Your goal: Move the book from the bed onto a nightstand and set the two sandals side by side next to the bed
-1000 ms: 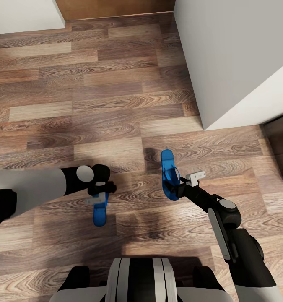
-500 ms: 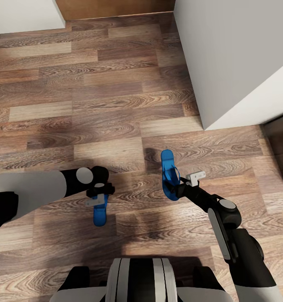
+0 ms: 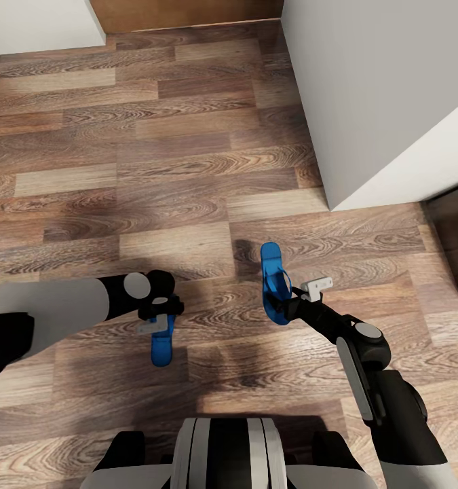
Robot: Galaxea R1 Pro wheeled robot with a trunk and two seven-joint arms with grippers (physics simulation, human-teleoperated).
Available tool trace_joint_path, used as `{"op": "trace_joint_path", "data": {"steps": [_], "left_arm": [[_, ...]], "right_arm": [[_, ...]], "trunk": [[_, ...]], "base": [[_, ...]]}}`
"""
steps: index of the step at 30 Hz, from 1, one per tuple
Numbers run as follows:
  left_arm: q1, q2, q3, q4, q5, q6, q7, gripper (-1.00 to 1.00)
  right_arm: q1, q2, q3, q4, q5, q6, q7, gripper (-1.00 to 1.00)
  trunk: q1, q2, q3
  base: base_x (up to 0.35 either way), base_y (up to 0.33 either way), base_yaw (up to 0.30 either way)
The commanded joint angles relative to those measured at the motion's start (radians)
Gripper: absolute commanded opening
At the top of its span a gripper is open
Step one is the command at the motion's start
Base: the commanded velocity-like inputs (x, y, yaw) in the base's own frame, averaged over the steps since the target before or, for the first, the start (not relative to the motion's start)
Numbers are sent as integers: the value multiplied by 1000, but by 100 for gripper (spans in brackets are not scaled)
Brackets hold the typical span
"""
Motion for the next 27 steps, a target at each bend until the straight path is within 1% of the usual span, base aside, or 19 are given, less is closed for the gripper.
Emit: {"op": "trace_joint_path", "data": {"steps": [1, 5, 10, 20, 21, 27], "left_arm": [[0, -2, -2, 3, -6, -5, 4, 100], [8, -8, -2, 18, -10, -5, 10, 100], [20, -15, -1, 32, -35, -8, 18, 100], [31, -20, 2, 49, -45, -35, 28, 100], [32, -21, 2, 50, -45, -37, 28, -100], [34, -21, 2, 52, -47, -44, 28, -100]], "right_arm": [[0, -1, 0, -1, -4, 6, 0, -100], [0, -1, 0, -1, -4, 6, 0, -100], [0, -1, 0, -1, -4, 6, 0, -100], [0, -1, 0, -1, -4, 6, 0, -100], [0, -1, 0, -1, -4, 6, 0, -100], [0, -1, 0, -1, -4, 6, 0, -100]], "trunk": [[0, 0, -1], [0, 0, -1], [0, 0, -1], [0, 0, -1], [0, 0, -1], [0, 0, -1]], "base": [[0, 0, 0], [0, 0, 0], [0, 0, 0], [0, 0, 0], [0, 0, 0], [0, 0, 0]]}}
